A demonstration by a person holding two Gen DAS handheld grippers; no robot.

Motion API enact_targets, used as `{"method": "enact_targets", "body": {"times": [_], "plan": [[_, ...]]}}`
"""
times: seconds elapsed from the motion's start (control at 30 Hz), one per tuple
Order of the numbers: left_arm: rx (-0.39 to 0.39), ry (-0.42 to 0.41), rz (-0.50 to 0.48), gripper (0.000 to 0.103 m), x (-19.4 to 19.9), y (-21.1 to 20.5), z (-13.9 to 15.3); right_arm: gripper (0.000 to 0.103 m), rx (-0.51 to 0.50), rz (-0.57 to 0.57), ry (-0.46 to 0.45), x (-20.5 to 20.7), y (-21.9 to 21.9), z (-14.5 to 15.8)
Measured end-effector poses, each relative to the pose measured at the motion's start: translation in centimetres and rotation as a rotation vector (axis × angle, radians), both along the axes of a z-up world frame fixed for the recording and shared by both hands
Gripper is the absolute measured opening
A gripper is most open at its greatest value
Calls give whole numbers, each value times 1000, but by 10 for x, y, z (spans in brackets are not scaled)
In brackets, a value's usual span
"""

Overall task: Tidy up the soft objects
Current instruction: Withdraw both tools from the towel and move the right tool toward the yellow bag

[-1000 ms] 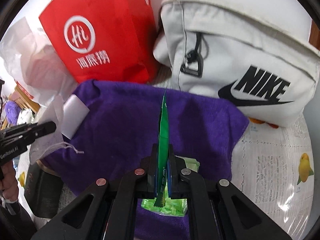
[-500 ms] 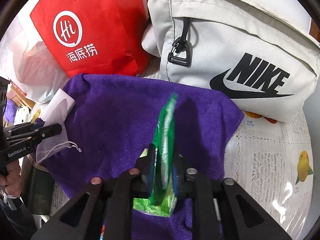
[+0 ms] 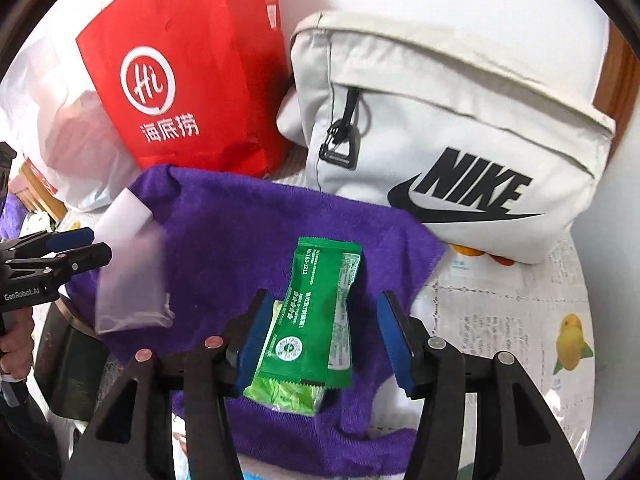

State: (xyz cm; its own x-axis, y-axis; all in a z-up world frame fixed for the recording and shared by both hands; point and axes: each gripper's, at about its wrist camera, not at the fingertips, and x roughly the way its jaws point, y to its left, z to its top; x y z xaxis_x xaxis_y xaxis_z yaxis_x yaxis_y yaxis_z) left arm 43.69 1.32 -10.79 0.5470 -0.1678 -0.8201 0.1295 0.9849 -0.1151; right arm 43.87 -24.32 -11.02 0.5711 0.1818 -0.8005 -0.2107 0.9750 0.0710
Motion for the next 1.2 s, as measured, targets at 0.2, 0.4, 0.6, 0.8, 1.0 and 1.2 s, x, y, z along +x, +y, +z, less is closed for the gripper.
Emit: {"method": "enact_targets", "body": {"times": [0.2, 0.4, 0.6, 0.8, 1.0, 1.2], "plan": [[9, -32, 22, 64, -20, 7, 22, 54, 5, -1, -22, -27, 3, 13], [8, -91, 23, 64, -58, 12, 41, 55, 10, 17, -38, -69, 12, 23], [-6, -91, 10, 64, -108, 15, 45, 55, 17, 33, -44, -124, 23, 26], [-25, -55, 32, 64, -162, 21, 34, 60, 32, 61, -51, -194, 34, 25], [-24, -30, 48, 64, -208, 22, 18, 64, 68, 76, -31, -250, 39, 10], [-51, -6, 70, 64, -239, 27, 0, 74, 104, 127, 21, -279, 59, -23]]}}
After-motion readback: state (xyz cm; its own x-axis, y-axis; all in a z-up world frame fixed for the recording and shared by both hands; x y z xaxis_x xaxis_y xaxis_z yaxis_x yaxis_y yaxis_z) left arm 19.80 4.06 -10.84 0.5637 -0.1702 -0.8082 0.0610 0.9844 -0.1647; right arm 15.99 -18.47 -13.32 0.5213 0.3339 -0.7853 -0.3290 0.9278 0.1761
